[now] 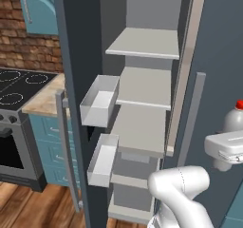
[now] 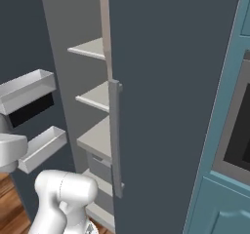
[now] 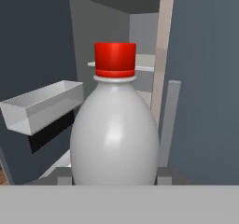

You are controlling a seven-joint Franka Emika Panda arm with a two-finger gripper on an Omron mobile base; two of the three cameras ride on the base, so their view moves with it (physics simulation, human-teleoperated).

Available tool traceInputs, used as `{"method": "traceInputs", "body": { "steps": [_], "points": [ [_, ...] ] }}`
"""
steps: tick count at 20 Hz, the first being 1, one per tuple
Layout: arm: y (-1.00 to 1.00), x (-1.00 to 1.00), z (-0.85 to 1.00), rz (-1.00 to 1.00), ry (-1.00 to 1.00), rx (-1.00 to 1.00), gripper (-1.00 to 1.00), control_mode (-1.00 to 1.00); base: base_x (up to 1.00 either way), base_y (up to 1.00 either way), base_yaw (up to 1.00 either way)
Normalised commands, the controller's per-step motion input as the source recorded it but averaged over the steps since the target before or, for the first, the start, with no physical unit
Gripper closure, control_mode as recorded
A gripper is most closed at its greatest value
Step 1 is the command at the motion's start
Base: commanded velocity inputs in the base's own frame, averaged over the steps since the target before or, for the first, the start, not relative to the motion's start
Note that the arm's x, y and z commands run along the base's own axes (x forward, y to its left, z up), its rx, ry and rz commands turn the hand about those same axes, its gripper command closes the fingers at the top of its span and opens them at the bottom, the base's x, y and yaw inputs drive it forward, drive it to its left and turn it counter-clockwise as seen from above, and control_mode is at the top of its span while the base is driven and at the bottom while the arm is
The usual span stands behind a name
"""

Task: Take the bottled waters from the counter and place them in the freezer to freeze. Close the freezer door after placing the bottles.

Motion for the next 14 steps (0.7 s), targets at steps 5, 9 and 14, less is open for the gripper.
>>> {"method": "traceInputs", "body": {
  "steps": [5,9,14],
  "points": [
    [0.0,0.0,0.0,0.0,0.0,0.0,1.0,1.0,0.37,0.16,0.0],
    [0.0,0.0,0.0,0.0,0.0,0.0,1.0,1.0,0.41,0.23,0.0],
    [0.0,0.0,0.0,0.0,0.0,0.0,1.0,1.0,0.47,0.17,0.0]
  ]
}}
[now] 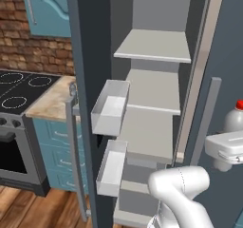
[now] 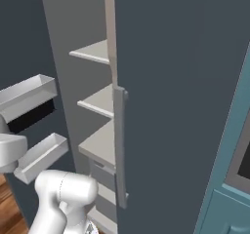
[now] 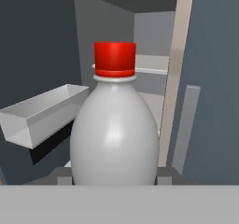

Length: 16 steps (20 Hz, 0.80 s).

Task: Take the bottled waters from the counter and place them in the freezer to freeze. Close the freezer door after placing the bottles.

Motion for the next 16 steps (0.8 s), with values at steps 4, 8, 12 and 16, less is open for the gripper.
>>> {"method": "traceInputs", "body": {
  "steps": [4,8,12,16],
  "points": [
    [0.0,0.0,0.0,0.0,0.0,0.0,1.0,1.0,0.64,0.05,0.0],
    [0.0,0.0,0.0,0.0,0.0,0.0,1.0,1.0,0.66,0.0,0.01],
    [0.0,0.0,0.0,0.0,0.0,0.0,1.0,1.0,0.54,0.02,0.0],
    [0.0,0.0,0.0,0.0,0.0,0.0,1.0,1.0,0.52,0.01,0.0]
  ]
}}
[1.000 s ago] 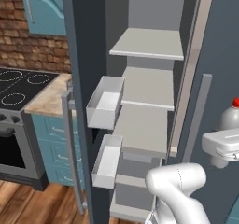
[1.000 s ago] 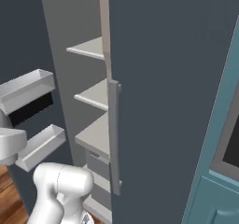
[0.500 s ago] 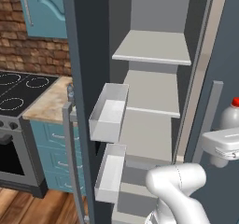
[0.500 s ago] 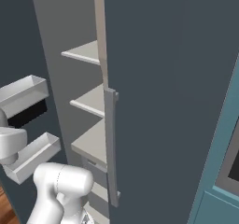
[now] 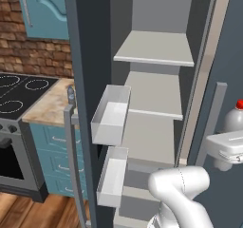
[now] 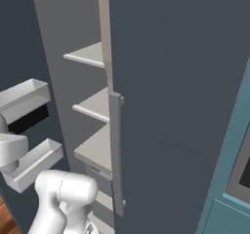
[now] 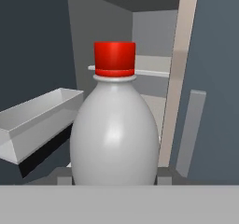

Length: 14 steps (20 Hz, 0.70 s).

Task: Take the bottled waters from the counter and place them in the freezer to freeze. Close the freezer door after placing the bottles.

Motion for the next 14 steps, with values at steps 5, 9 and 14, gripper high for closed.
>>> {"method": "traceInputs", "body": {
  "steps": [5,9,14],
  "points": [
    [0.0,0.0,0.0,0.0,0.0,0.0,1.0,1.0,0.26,0.01,0.0],
    [0.0,0.0,0.0,0.0,0.0,0.0,1.0,1.0,0.04,0.0,0.0],
    [0.0,0.0,0.0,0.0,0.0,0.0,1.0,1.0,0.0,0.0,0.0]
  ]
}}
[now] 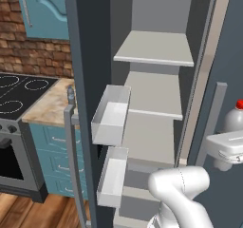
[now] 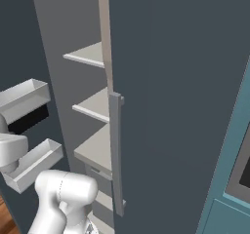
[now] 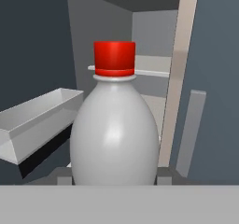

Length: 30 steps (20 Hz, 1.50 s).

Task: Take the bottled waters from the counter and place them in the freezer to freeze. Close the freezer door after placing the bottles.

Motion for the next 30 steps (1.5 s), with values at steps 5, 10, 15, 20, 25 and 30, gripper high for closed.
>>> {"method": "traceInputs", "body": {
  "steps": [5,10,15,20,25,30],
  "points": [
    [0.0,0.0,0.0,0.0,0.0,0.0,1.0,-1.0,0.0,0.0,0.0],
    [0.0,0.0,0.0,0.0,0.0,0.0,1.0,-1.0,0.0,0.0,0.0],
    [-0.04,0.02,0.17,-0.06,0.0,0.0,1.0,-1.0,0.0,0.0,0.0],
    [-0.01,0.01,0.63,-0.2,0.0,0.0,1.0,-1.0,0.0,0.0,0.0],
    [0.0,0.32,0.54,-0.09,0.0,-0.02,1.0,-1.0,0.0,0.0,0.0],
    [-0.11,0.25,0.04,0.0,-0.01,0.01,1.0,-1.0,0.0,0.0,0.0]
  ]
}}
